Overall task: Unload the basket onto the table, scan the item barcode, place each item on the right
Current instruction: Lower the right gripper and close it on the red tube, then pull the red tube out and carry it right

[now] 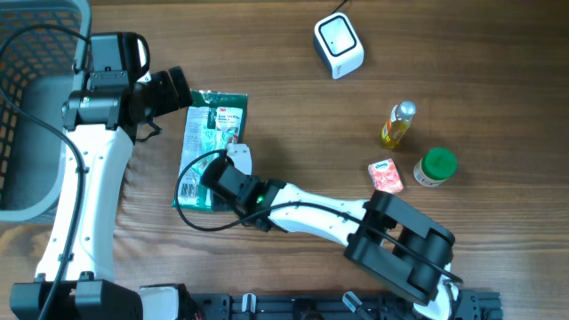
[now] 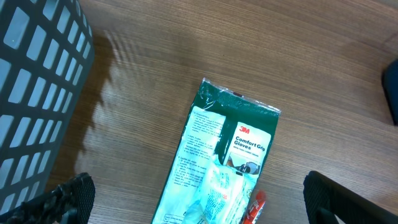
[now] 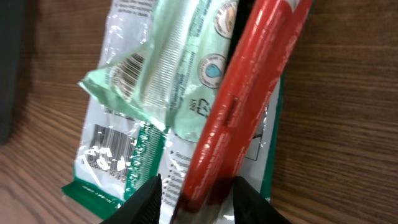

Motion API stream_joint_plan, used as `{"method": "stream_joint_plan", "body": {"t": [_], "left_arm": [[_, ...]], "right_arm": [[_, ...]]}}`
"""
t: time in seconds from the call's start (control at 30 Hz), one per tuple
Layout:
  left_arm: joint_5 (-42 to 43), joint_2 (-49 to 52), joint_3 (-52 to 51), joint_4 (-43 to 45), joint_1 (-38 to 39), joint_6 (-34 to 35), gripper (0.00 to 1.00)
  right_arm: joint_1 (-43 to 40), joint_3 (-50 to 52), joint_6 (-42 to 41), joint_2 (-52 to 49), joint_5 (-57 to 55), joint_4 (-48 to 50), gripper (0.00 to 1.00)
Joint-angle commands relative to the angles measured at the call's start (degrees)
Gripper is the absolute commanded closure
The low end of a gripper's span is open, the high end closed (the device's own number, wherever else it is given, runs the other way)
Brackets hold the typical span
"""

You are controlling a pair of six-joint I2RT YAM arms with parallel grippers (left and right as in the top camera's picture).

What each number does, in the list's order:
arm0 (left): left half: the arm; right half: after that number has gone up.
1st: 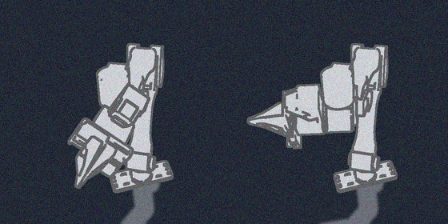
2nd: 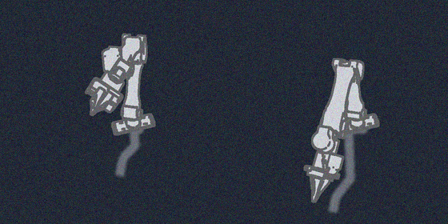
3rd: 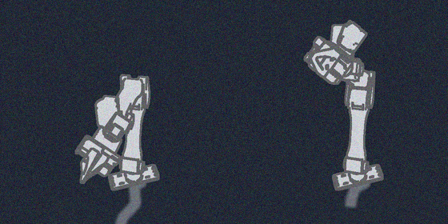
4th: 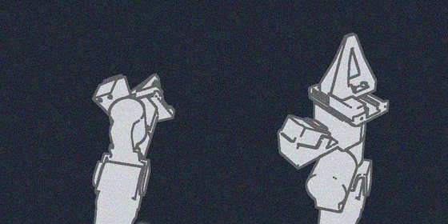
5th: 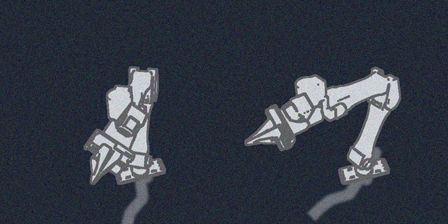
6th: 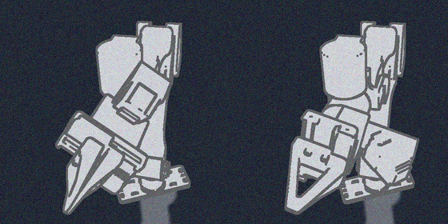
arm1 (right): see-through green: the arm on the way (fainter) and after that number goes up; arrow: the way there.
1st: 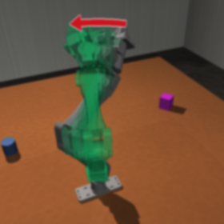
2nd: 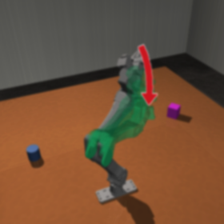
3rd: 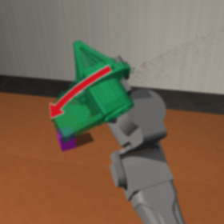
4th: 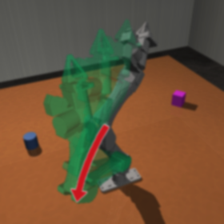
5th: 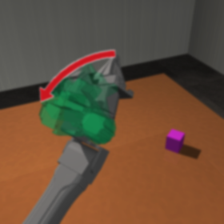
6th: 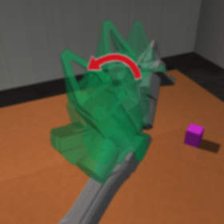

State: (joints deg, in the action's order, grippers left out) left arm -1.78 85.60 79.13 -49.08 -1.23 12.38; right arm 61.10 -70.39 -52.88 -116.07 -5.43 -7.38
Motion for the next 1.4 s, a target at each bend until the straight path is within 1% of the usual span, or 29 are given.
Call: {"method": "stream_joint_plan", "body": {"t": [0.0,0.1,0.17,0.3,0.4,0.47,0.57,0.6,0.67,0.7,0.8,0.9,1.03,1.1,1.17,1.27,1.37], "left_arm": [[0.26,-0.42,0.81,0.15,-0.22,0.5,0.0],[0.24,-0.42,0.81,0.15,-0.22,0.48,0.0],[0.26,-0.42,0.81,0.15,-0.22,0.5,0.0],[0.24,-0.42,0.81,0.13,-0.22,0.5,0.0],[0.26,-0.42,0.81,0.15,-0.22,0.5,0.0],[0.24,-0.42,0.81,0.15,-0.22,0.5,0.0],[0.24,-0.42,0.81,0.13,-0.22,0.5,0.0],[0.24,-0.42,0.81,0.13,-0.22,0.5,0.0],[0.26,-0.42,0.81,0.15,-0.22,0.5,0.0],[0.24,-0.42,0.81,0.13,-0.22,0.5,0.0],[0.24,-0.42,0.81,0.15,-0.22,0.5,0.0],[0.24,-0.42,0.81,0.13,-0.22,0.5,0.0],[0.24,-0.42,0.81,0.15,-0.22,0.5,0.0],[0.24,-0.42,0.81,0.15,-0.22,0.5,0.0],[0.24,-0.42,0.81,0.13,-0.22,0.5,0.0],[0.24,-0.42,0.81,0.15,-0.22,0.5,0.0],[0.24,-0.42,0.81,0.15,-0.22,0.5,0.0]], "right_arm": [[0.22,0.46,-1.36,-2.36,-1.22,0.35,0.62],[0.2,0.44,-1.36,-2.45,-1.22,0.33,0.62],[0.11,0.44,-1.33,-2.43,-1.2,0.59,0.67],[0.07,0.33,-1.33,-2.27,-1.2,0.7,0.7],[0.07,0.33,-1.27,-1.68,-1.2,0.63,0.77],[0.07,0.33,-1.09,-0.92,-1.25,0.37,0.86],[0.04,0.33,-0.11,0.83,-1.6,-0.35,0.88],[0.0,0.33,1.36,1.81,-2.12,-0.9,0.91],[-0.04,0.33,3.98,3.54,-3.28,-2.25,0.93],[-0.04,0.33,5.62,4.61,-4.15,-3.28,0.95],[-0.04,0.33,13.6,7.85,-5.35,-6.38,0.96],[-0.04,0.33,25.46,10.36,-5.35,-7.82,0.96],[-0.04,0.35,38.49,10.58,-5.35,-8.39,0.96],[-0.04,0.35,46.73,10.51,-5.88,-10.75,0.96],[-0.04,0.39,52.39,10.47,-9.03,-14.4,0.96],[-0.04,0.52,56.35,9.79,-15.23,-18.49,0.96],[-0.07,1.6,58.73,9.05,-18.95,-18.78,0.96]]}}
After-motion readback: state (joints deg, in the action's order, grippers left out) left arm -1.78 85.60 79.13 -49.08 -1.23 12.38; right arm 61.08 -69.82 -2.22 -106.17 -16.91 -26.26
